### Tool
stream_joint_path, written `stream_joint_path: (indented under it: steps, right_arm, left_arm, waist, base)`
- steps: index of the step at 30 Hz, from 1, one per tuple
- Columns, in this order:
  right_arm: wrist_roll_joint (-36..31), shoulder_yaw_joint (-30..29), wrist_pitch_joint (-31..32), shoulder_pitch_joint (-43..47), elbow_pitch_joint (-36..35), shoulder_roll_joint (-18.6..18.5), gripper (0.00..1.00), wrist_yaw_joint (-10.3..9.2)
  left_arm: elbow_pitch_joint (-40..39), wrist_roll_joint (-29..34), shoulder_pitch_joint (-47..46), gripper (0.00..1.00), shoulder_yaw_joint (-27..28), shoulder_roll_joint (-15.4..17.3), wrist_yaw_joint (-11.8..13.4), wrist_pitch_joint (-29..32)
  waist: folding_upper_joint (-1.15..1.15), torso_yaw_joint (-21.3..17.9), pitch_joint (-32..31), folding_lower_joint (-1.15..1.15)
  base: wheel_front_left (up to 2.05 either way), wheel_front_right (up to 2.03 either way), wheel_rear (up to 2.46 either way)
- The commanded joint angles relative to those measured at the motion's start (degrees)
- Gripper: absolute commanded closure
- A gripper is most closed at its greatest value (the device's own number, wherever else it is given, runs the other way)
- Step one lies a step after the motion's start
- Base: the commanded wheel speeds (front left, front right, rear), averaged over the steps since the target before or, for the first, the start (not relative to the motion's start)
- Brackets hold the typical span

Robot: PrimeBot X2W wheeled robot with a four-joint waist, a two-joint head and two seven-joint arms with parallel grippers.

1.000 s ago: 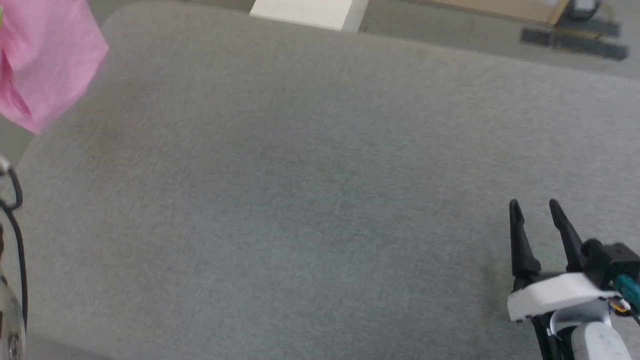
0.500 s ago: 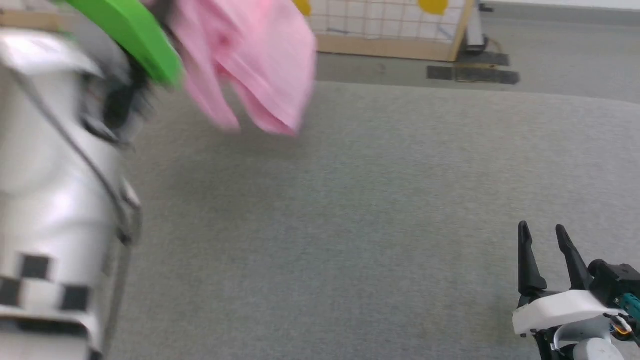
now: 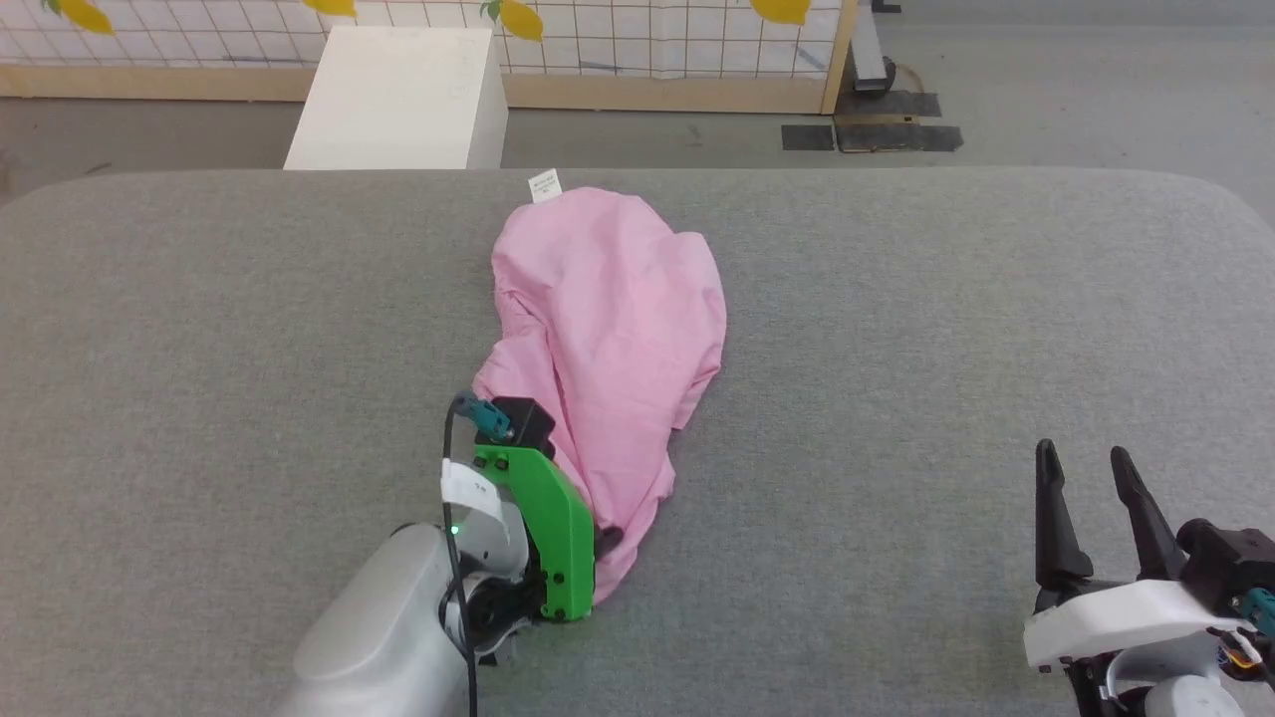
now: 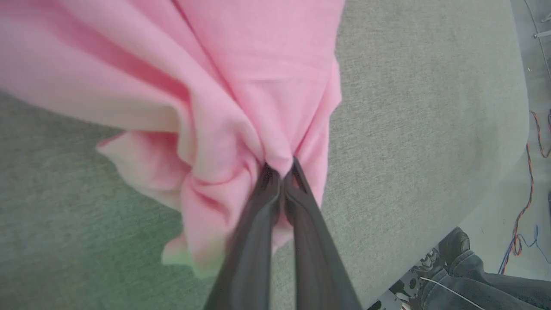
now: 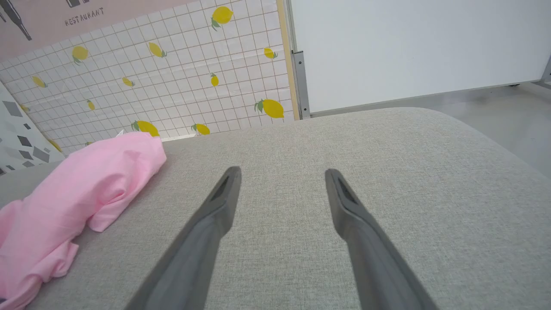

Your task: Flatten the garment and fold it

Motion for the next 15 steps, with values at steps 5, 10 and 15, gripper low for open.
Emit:
stream_joint_path:
  steps: [5, 10, 15]
  right_arm:
    - [0.2, -1.0, -0.3, 1.2, -0.4, 0.0, 0.0, -0.08]
    - [-0.1, -1.8, -0.3, 0.8, -0.2, 0.0, 0.0, -0.08]
    - [0.0, -1.6, -0.3, 0.8, 0.2, 0.0, 0.0, -0.08]
  left_arm:
    - [-3.4, -1.2, -2.5, 0.0, 3.3, -0.2, 0.9, -3.1]
    - [-9.8, -5.5, -6.0, 0.0, 13.5, 0.4, 2.2, -12.1]
    - [-13.9, -1.1, -5.6, 0.0, 19.6, 4.7, 3.6, -24.7]
  waist:
    - [0.45, 2.7, 0.0, 0.0]
    - [0.45, 4.1, -1.1, 0.0]
    - [0.45, 4.5, -2.7, 0.0]
  base:
    - [0.0, 0.0, 0.0]
    - [0.0, 0.0, 0.0]
    - [0.0, 0.0, 0.0]
